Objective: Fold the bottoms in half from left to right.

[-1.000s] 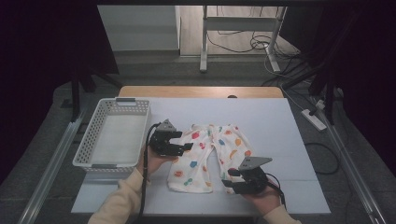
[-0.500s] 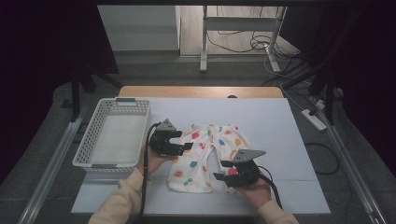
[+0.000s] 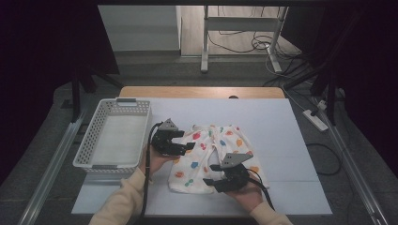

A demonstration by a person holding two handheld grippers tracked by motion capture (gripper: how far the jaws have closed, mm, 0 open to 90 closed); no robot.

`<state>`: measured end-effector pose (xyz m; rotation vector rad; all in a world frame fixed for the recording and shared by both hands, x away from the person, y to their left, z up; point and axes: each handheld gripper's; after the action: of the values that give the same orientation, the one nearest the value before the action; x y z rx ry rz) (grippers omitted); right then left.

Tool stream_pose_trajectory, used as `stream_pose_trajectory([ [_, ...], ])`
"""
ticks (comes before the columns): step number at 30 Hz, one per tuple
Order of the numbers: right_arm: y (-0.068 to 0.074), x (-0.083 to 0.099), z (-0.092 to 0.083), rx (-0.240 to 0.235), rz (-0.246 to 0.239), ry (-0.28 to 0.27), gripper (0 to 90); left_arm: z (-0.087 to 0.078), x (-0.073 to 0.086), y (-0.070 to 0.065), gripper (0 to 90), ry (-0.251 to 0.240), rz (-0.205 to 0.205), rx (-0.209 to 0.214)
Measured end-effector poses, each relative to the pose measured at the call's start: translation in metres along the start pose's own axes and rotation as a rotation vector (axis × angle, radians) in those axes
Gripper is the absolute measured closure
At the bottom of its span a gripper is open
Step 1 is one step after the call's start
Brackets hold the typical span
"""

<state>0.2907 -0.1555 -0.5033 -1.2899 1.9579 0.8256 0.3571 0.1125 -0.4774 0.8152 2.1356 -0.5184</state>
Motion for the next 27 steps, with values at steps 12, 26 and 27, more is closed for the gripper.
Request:
stream_pose_trajectory([
  [12,0.011,-0.009,0.019,-0.042,-0.031,0.024,41.5,0.001,0.001,0.001,29.3,0.001,-0.014,-0.004],
  [26,0.028,-0.021,0.052,-0.088,-0.072,0.061,40.8,-0.001,0.004,0.005,29.1,-0.003,-0.041,-0.014],
  [27,0.031,-0.022,0.057,-0.096,-0.079,0.069,40.8,-0.001,0.004,0.005,29.1,-0.002,-0.044,-0.013],
])
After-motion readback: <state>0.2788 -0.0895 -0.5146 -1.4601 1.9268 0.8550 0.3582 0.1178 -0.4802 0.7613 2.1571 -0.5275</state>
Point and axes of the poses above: each handheld gripper's, and its own axes: z roughly forward along the jaws, x roughly out of its underside, y roughly to its left, and after that the axes turned 6 degrees about -x, right-handed
